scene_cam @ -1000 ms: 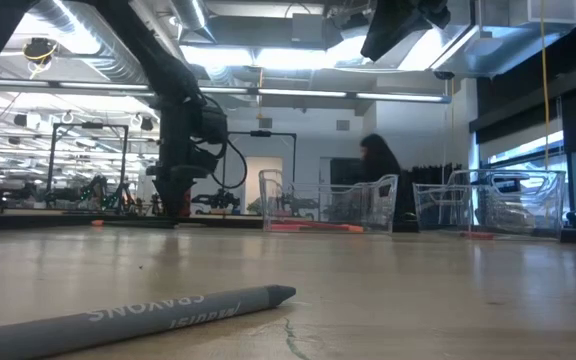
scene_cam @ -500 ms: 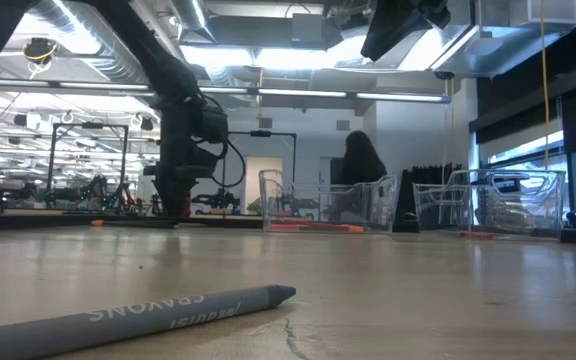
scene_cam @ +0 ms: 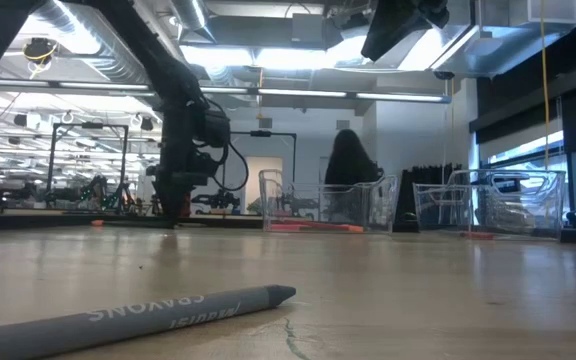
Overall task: Sort crayons/erasers/pens/pencils in bins
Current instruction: Put the dark blue pencil into the top left transparent bin
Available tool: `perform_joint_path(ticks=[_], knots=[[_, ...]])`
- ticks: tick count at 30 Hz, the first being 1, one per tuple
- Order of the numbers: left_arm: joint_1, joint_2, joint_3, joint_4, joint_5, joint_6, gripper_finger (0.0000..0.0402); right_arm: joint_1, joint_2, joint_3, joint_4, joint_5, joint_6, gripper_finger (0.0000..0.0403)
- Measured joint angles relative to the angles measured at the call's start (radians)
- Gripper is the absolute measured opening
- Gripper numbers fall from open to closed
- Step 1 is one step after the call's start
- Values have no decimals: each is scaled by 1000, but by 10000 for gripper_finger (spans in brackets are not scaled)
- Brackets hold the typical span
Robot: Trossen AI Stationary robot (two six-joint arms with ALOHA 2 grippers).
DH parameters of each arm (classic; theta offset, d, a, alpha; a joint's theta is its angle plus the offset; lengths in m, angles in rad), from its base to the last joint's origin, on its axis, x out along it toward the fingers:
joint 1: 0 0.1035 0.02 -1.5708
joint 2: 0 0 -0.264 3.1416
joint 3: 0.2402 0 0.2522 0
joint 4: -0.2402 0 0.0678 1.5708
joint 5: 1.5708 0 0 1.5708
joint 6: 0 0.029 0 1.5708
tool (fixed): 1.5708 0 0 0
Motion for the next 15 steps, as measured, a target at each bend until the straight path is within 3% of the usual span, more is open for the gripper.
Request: perform_joint_path(ticks=[15], knots=[[7,0,0,29,-61,65,94,0,0,0,0,-9,0,130]])
